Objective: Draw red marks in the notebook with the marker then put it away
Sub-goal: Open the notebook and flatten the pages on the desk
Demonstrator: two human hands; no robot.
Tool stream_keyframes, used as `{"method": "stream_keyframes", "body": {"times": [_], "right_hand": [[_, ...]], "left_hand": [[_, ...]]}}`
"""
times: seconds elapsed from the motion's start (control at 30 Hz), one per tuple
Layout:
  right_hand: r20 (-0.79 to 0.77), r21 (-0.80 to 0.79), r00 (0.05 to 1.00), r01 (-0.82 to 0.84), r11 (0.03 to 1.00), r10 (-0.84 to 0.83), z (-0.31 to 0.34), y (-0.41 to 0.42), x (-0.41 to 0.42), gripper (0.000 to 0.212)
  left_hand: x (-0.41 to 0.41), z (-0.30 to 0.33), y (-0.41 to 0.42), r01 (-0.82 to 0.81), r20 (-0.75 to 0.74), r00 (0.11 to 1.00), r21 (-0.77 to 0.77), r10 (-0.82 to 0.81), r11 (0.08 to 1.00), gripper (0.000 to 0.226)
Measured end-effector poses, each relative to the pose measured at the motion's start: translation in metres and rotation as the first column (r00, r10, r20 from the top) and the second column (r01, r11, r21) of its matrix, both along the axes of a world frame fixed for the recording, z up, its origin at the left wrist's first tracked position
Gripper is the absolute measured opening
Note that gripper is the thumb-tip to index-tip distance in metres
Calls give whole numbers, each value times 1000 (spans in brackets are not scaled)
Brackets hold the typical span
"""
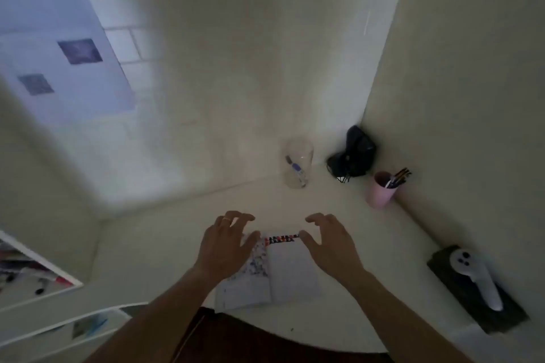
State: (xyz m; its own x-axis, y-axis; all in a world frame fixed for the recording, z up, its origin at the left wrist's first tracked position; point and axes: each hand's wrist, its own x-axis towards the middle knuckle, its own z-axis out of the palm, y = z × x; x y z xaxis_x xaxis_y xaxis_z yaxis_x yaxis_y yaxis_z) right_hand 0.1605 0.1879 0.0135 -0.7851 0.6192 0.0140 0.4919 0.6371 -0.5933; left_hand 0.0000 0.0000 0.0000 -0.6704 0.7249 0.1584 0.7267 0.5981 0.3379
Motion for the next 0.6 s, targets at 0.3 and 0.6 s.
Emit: {"method": "stream_keyframes", "body": {"times": [0.3, 0.6], "right_hand": [[-21, 136, 998, -61, 989, 65, -174, 8, -29, 41], [-102, 427, 993, -14, 904, 64, -240, -1, -25, 40]], "left_hand": [[-23, -158, 27, 34, -77, 997, 42, -31, 999, 47], [-26, -219, 14, 18, -223, 975, 90, 2, 996, 43]]}}
